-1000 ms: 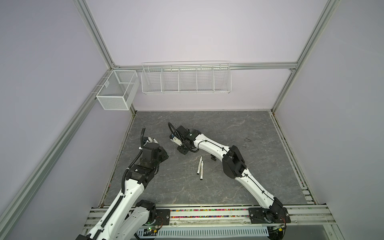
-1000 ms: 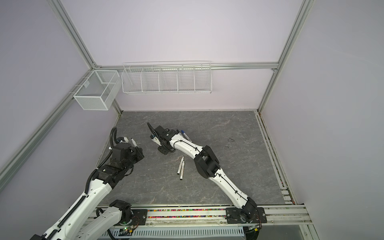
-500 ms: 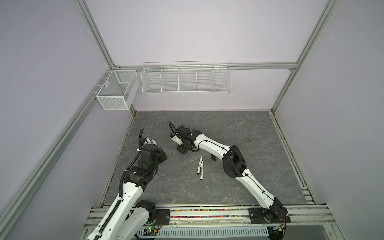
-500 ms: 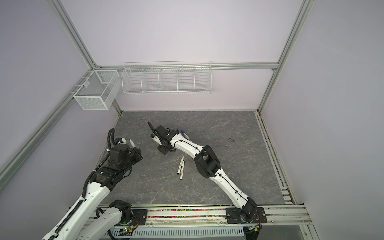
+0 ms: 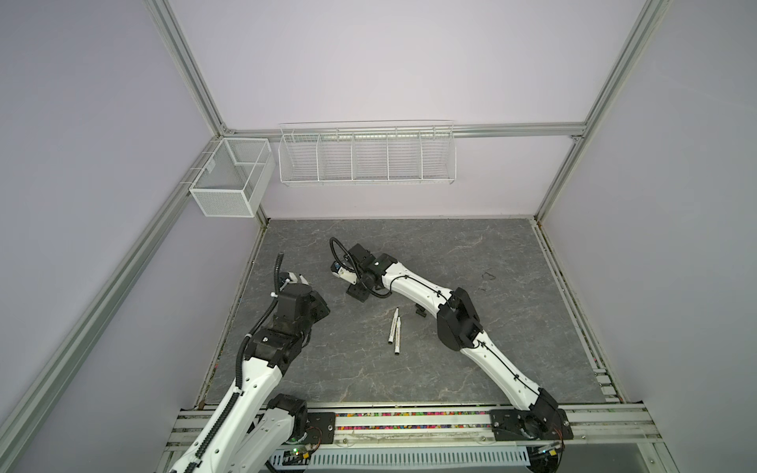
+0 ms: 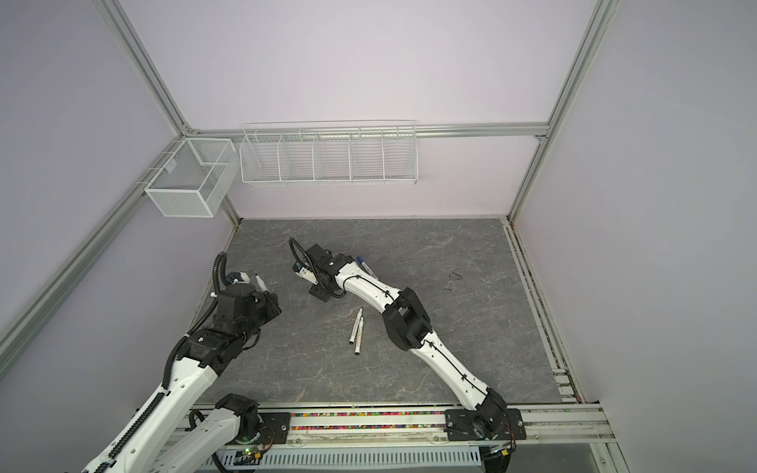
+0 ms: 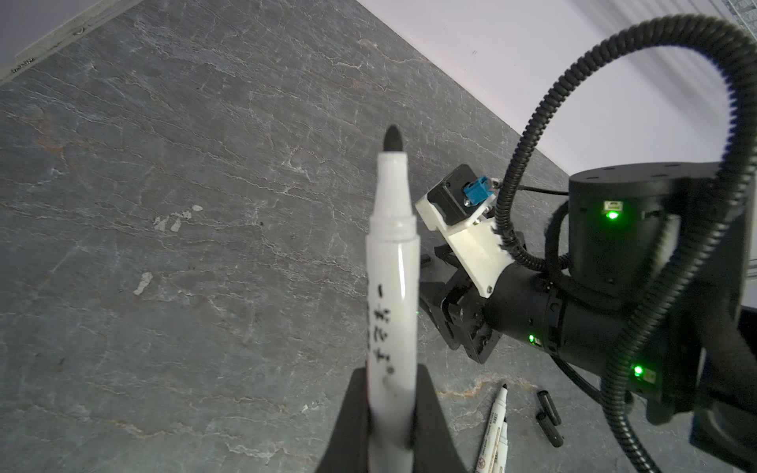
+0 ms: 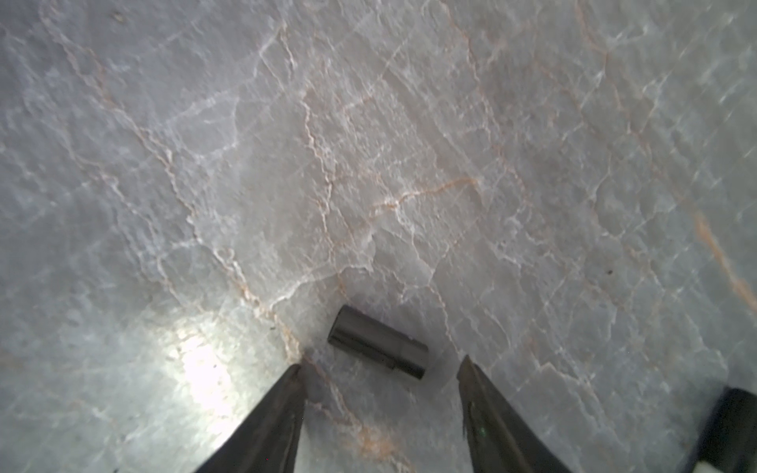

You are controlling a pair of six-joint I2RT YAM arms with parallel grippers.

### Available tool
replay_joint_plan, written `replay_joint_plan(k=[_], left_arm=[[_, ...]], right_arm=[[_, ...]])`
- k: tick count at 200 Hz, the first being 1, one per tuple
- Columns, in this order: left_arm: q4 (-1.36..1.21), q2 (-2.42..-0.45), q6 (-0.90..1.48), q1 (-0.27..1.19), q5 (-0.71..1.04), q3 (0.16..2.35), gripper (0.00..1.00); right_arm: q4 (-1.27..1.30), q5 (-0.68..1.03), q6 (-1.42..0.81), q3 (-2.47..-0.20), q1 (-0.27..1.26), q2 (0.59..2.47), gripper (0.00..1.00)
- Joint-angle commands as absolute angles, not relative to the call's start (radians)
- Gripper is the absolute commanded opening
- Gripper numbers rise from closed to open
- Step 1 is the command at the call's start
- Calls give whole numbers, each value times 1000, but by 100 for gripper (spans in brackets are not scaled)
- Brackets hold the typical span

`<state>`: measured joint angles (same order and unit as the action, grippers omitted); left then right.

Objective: Insert the pens into the pen caps
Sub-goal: 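Lower the open right gripper over a loose black cap on the table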

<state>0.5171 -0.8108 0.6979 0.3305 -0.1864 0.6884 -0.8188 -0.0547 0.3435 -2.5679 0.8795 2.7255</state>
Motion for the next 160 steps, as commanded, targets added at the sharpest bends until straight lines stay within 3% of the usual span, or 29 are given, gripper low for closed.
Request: replay_joint_plan(k=[1,46,77,121,160], left_arm=[[556,-814,694,325,-196,737,0],[563,-825,690,323,-192,746,0],[557,-840,685,324,-180,756,0],[561,-837,683,324,-179,762,0],[552,-832,688,323,-175,758,0]], right_arm=[[-853,-52,445,-2579,877,2808,61],[-895,42,496,-2589,891,2809,49],[-938,97,490,-2590,894,2805,31],[-984,101,460,-2527,891,2769,15],[-934,110,372,-2375,865,2669,11]])
